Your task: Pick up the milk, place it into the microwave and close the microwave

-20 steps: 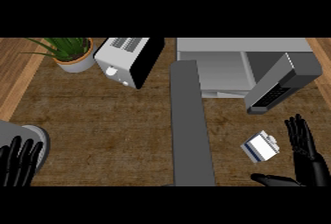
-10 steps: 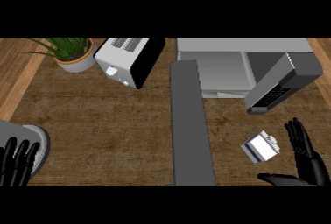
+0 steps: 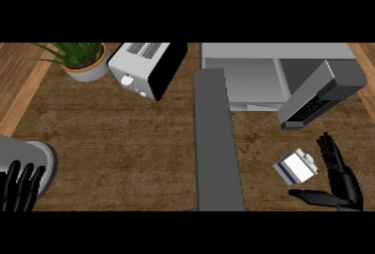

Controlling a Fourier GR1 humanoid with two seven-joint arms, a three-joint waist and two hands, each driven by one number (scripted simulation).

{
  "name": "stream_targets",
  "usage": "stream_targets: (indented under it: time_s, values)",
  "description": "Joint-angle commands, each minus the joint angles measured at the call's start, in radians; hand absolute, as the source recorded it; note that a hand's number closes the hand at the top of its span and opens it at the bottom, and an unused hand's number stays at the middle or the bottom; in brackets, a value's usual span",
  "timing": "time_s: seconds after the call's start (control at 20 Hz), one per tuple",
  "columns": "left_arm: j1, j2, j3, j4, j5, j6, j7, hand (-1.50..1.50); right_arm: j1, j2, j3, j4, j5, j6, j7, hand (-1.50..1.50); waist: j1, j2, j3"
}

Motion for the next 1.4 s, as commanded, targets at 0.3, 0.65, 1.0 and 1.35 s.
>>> stream_targets:
  time_s: [0.3, 0.65, 1.0, 1.35]
  values:
    - [0.007, -0.014, -0.029, 0.043, -0.030, 0.000, -0.045, -1.50, -0.155, -0.009, 0.021, 0.343, 0.060, -0.014, -0.146, -1.50, 0.010, 0.003, 0.001]
    - [-0.020, -0.002, 0.017, 0.036, 0.013, -0.017, 0.011, -1.50, -0.178, -0.022, 0.017, 0.403, 0.026, 0.090, -0.170, -1.50, 0.007, 0.004, 0.002]
    - [-0.038, -0.004, 0.017, -0.039, 0.036, 0.018, 0.091, -1.50, -0.174, -0.018, 0.007, 0.408, 0.014, 0.067, -0.236, -1.50, 0.002, 0.003, 0.002]
    - [-0.027, 0.003, 0.025, 0.035, 0.027, -0.029, 0.005, -1.50, -0.211, -0.019, -0.022, 0.417, -0.057, 0.229, -0.199, 1.50, 0.007, 0.005, 0.003]
